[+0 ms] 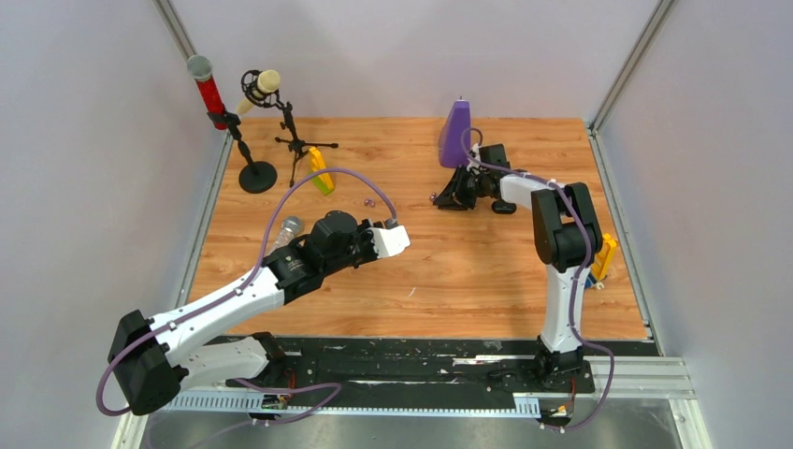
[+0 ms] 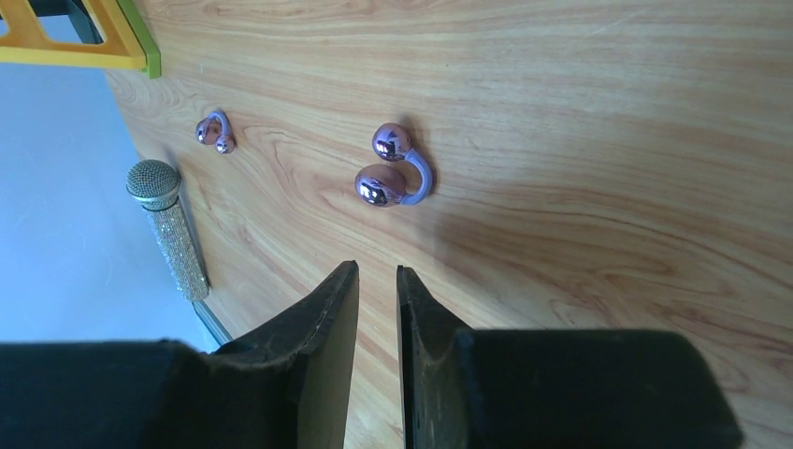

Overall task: Insert the wireless bluetooth earbuds into the charging case
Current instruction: Pick up the earbud from the center of the board.

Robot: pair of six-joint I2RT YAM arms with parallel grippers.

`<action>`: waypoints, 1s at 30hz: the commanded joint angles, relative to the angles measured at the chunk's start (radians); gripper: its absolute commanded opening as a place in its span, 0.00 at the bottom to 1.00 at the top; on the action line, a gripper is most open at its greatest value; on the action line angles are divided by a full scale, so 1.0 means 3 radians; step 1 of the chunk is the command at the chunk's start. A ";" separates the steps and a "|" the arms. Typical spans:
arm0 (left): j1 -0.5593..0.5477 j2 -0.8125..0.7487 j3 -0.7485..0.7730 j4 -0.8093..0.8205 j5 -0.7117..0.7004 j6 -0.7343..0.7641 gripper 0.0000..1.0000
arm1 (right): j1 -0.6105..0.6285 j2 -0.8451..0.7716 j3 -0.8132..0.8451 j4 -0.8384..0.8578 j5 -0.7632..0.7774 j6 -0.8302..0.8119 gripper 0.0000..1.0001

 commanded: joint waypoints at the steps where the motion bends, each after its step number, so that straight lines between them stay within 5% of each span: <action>1: -0.0013 -0.0084 -0.0015 0.0167 -0.0014 0.0028 0.23 | -0.0002 0.0071 0.0125 0.0123 -0.0029 0.0064 0.23; 30: -0.0014 -0.0059 -0.0005 0.0163 -0.0019 0.0024 0.23 | -0.0154 0.0333 0.0437 0.0118 0.0065 0.0014 0.23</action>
